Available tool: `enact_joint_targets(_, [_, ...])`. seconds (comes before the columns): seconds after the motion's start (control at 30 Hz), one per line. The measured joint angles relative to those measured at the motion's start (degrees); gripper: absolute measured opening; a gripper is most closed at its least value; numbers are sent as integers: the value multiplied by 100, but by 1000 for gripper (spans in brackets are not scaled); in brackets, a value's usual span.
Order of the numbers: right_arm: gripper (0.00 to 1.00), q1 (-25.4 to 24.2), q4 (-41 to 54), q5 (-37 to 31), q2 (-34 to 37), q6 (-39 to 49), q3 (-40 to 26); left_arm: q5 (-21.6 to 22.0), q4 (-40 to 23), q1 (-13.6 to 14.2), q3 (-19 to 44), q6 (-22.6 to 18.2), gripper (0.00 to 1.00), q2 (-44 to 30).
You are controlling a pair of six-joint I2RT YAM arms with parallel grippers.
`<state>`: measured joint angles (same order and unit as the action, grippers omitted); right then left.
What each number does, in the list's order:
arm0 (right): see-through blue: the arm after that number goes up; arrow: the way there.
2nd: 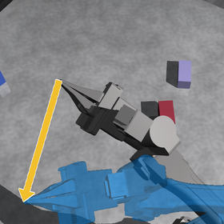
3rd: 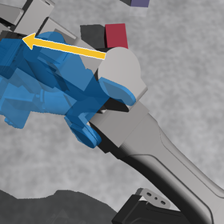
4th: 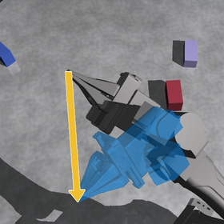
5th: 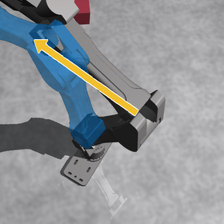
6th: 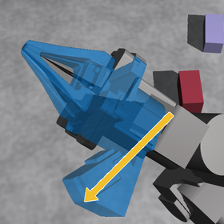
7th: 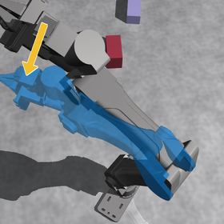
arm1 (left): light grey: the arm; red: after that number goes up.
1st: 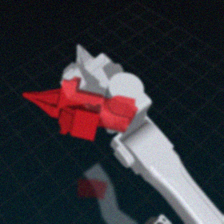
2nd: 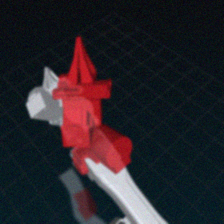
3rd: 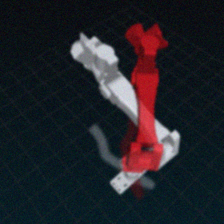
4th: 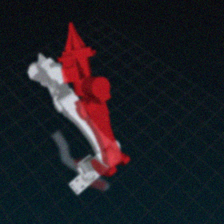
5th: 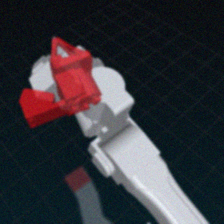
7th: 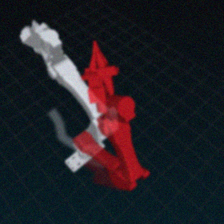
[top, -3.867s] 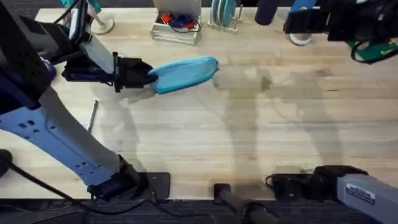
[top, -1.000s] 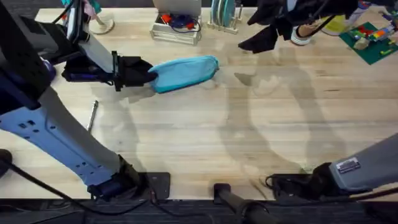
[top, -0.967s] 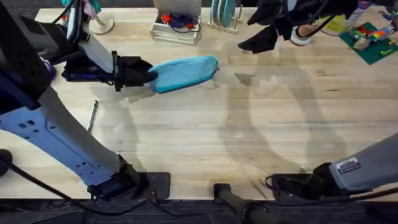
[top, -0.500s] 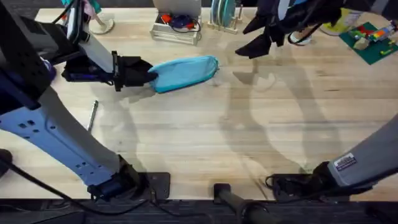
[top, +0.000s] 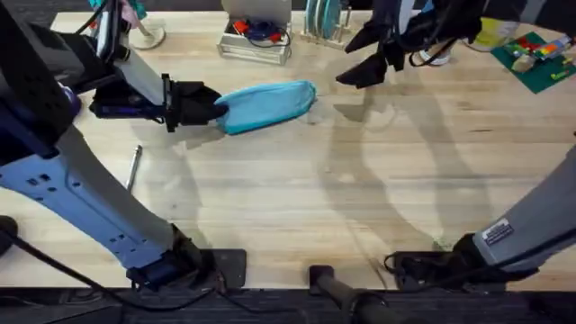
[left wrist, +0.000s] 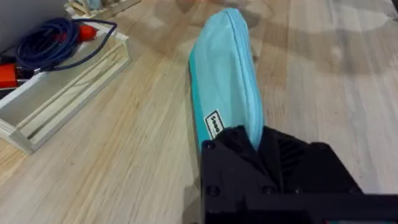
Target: Unzip the bag, pick up the pens from the table one at a time and place them inside, then zip the bag closed.
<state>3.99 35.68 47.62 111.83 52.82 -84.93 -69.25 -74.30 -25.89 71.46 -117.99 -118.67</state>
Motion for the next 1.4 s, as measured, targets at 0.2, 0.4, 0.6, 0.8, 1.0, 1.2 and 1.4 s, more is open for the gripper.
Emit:
enact_joint_targets(0.2, [974, 13, -6, 348, 13, 63, 0, -2, 22, 0, 0, 0, 41, 0])
enact_joint_targets(0.4, [970, 24, -9, 683, 316, 119, -9, -4, 22, 0, 0, 0, 41, 0])
enact_joint_targets(0.6, [971, 42, -6, 1082, 494, 124, -9, -4, 22, 0, 0, 0, 41, 0])
enact_joint_targets(0.8, [981, 77, -33, 1406, 570, 126, -11, -17, 66, 0, 0, 0, 41, 0])
enact_joint_targets(1.0, [980, 177, -35, 1477, 807, 143, -11, -20, 85, 0, 0, 0, 41, 0])
enact_joint_targets(1.2, [938, 398, -70, 1499, 837, 339, -11, -20, 85, 0, 0, 0, 41, 0])
enact_joint_targets(1.4, [871, 505, -245, 1527, 921, 433, -11, -20, 85, 0, 0, 0, 41, 0])
